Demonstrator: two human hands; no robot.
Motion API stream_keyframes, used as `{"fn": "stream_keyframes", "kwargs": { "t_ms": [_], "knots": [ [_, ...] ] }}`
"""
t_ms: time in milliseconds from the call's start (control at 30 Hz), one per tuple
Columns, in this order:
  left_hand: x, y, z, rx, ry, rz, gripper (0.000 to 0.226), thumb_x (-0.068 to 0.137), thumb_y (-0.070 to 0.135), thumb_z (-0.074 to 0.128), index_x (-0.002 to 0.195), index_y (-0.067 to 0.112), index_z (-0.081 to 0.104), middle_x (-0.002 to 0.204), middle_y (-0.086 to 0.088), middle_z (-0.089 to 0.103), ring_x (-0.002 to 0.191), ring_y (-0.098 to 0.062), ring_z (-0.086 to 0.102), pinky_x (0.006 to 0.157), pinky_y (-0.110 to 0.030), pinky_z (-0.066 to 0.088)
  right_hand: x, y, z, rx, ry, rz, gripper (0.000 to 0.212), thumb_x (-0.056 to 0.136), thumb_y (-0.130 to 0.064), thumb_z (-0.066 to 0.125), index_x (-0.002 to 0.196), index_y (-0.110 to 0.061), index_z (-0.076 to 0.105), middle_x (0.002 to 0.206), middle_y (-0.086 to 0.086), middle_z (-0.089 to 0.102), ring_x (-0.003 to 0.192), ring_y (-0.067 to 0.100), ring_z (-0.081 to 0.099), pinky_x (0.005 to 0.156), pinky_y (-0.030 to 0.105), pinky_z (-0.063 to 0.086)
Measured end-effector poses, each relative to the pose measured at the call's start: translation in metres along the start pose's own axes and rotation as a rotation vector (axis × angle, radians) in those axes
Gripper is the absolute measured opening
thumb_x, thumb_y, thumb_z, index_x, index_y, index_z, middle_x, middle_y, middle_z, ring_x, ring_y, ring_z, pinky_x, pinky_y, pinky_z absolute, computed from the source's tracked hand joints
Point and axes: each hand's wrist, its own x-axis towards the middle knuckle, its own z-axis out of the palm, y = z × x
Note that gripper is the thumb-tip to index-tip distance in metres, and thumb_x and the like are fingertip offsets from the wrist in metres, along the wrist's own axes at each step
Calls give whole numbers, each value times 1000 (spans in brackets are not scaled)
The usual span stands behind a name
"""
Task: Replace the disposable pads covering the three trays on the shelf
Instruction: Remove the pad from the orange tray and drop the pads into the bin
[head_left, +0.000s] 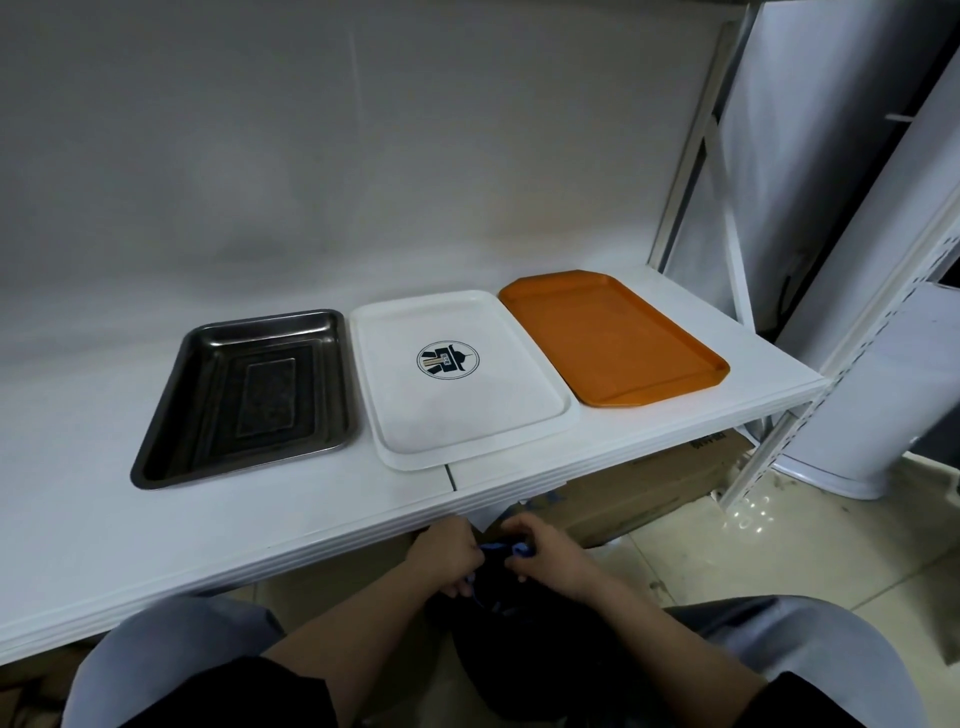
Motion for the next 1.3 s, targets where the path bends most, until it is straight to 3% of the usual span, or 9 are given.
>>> {"fn": "stream_keyframes", "kwargs": {
  "t_ms": [200, 300, 400, 533, 667, 800, 933, 1100, 1300],
  "knots": [
    [-2, 12, -2, -161, 25, 23, 23, 91, 19, 53, 68, 20, 52, 61, 4, 59, 45, -2, 58, 47, -18, 50, 1, -7, 2, 43, 43, -35, 24, 83, -12, 62, 103, -25, 59, 95, -4, 64, 86, 10, 62, 82, 29, 49],
    [-3, 13, -3, -174, 22, 21, 26, 91, 19, 52, 65, 20, 54, 56, 5, 57, 42, 0, 55, 46, -17, 48, 0, -11, -2, 252, 49, 39, 22, 92, -5, 46, 105, -14, 61, 73, -1, 61, 71, 7, 56, 67, 20, 42],
    [-4, 14, -5, -202, 15, 16, 26, 92, 20, 51, 66, 20, 55, 58, 6, 57, 42, 1, 54, 44, -15, 46, 1, -10, -5, 216, 68, 12, 29, 89, 7, 40, 97, -8, 63, 69, -3, 60, 67, 2, 54, 64, 14, 39],
    [-4, 15, -5, -310, -22, -23, 21, 94, 22, 50, 73, 21, 57, 65, 6, 60, 41, 2, 53, 44, -14, 43, 3, -7, -5, 88, 140, -79, 35, 81, 11, 47, 81, -18, 66, 82, 0, 66, 76, 7, 60, 75, 25, 48],
    [-7, 17, -6, -380, -18, -66, 22, 94, 20, 47, 74, 20, 55, 69, 4, 61, 48, -5, 54, 50, -16, 41, 5, -7, -4, 175, 197, -65, 22, 87, 2, 58, 75, -17, 60, 71, 0, 60, 46, 0, 54, 56, 24, 46],
    [-10, 19, -7, -461, -32, -78, 19, 94, 18, 45, 76, 20, 53, 70, 3, 60, 52, -7, 52, 53, -16, 39, 3, -7, -2, 213, 168, -44, 23, 85, -1, 63, 87, -24, 58, 70, -4, 54, 48, 4, 52, 42, 17, 43],
    [-8, 17, -5, -498, -42, -73, 23, 92, 16, 47, 71, 19, 56, 65, 3, 57, 51, -7, 52, 52, -17, 40, 4, -10, 0, 158, 82, -58, 28, 85, -4, 65, 88, -31, 57, 70, -4, 55, 48, 2, 53, 49, 18, 46],
    [-4, 12, -2, -507, -2, -44, 22, 93, 16, 51, 72, 21, 54, 66, 3, 54, 51, -2, 53, 48, -15, 41, 7, -7, 2, 38, 84, -100, 33, 73, -14, 66, 77, -47, 60, 77, -5, 61, 73, 7, 55, 68, 23, 44],
    [-5, 13, -4, -490, 16, 32, 21, 90, 13, 57, 72, 21, 52, 67, 5, 58, 46, 5, 54, 47, -12, 40, 10, -5, 5, -23, 79, -68, 22, 81, -5, 63, 83, -27, 67, 66, -12, 57, 69, 3, 52, 66, 18, 40]
  ]
}}
